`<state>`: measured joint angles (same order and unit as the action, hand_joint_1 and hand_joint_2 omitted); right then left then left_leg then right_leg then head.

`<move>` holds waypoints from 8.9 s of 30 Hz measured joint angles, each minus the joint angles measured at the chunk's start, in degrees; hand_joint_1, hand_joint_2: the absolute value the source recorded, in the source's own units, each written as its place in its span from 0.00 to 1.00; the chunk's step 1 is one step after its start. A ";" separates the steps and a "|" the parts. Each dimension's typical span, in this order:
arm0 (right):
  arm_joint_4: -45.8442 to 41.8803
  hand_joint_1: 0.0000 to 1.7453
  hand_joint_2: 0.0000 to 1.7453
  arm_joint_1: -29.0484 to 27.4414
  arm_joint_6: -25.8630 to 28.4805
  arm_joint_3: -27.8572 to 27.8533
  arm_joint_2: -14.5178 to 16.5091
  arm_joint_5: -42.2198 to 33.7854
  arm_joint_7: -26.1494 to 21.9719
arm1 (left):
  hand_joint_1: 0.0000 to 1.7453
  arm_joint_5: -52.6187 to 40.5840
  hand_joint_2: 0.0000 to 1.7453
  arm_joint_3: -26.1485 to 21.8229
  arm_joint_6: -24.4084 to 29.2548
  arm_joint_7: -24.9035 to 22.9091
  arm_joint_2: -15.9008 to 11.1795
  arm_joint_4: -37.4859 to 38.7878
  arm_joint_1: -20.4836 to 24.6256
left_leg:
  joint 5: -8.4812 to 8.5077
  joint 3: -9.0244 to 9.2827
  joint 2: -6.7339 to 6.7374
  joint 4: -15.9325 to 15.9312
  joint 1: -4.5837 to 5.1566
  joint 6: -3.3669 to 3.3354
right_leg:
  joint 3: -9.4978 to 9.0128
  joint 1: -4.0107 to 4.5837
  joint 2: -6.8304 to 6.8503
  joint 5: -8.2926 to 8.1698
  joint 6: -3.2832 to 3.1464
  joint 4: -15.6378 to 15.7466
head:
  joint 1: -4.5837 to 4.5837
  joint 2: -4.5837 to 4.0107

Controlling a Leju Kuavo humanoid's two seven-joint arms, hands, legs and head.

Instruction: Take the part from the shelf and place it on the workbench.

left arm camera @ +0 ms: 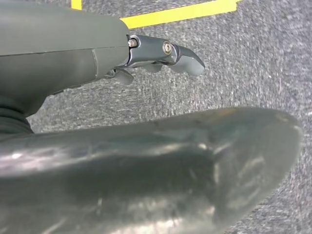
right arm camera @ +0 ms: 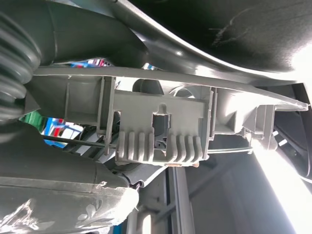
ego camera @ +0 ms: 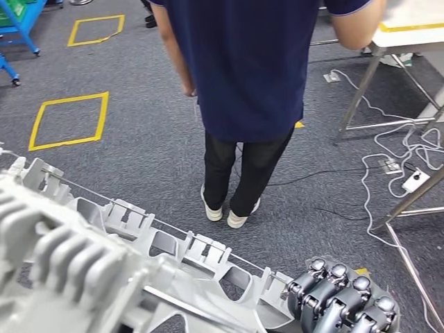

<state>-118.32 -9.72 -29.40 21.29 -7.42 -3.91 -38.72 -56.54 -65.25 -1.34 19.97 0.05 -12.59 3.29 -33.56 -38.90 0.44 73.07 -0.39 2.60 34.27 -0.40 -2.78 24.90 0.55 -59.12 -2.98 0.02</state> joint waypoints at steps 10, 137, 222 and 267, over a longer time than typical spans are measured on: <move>-0.95 1.00 1.00 -2.02 0.81 -0.62 0.12 0.12 -0.08 | 0.00 -0.90 0.00 0.03 0.17 -0.17 -0.72 -0.02 0.68 | 7.92 7.32 -1.59 -17.10 0.08 -2.28 | 2.42 -0.03 -1.47 1.58 2.21 -2.86 | 0.15 0.00; -2.66 1.00 1.00 -3.49 11.33 4.04 0.34 -3.89 2.37 | 0.00 -4.43 0.00 0.10 -0.87 -4.64 5.33 0.15 0.31 | 7.25 7.46 0.23 -16.05 -0.26 -2.44 | 7.46 -0.36 1.93 6.43 3.33 -14.18 | 2.39 0.00; -2.74 1.00 1.00 -1.14 16.82 3.81 0.95 -2.65 2.47 | 0.00 -6.56 0.00 0.03 -2.50 -1.80 4.45 0.21 -0.21 | 8.79 2.64 -0.23 -14.59 -0.02 -1.23 | -5.05 0.13 1.87 5.10 1.95 -0.31 | 2.87 -0.01; -3.16 1.00 1.00 -1.44 21.73 4.75 0.82 -0.11 0.91 | 0.00 -6.61 0.00 -0.85 -2.53 -0.74 3.82 0.24 -0.05 | 2.56 11.64 -0.02 -15.19 0.18 -1.42 | 1.87 0.56 2.61 0.20 1.51 -1.29 | 4.48 0.00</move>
<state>-121.48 -11.16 -7.67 26.04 -6.60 -4.03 -37.81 -63.14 -66.11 -3.87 19.23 3.87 -12.35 3.24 -31.00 -27.25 0.41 57.88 -0.21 1.18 36.14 0.16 -0.17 25.09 2.07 -60.41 1.50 0.02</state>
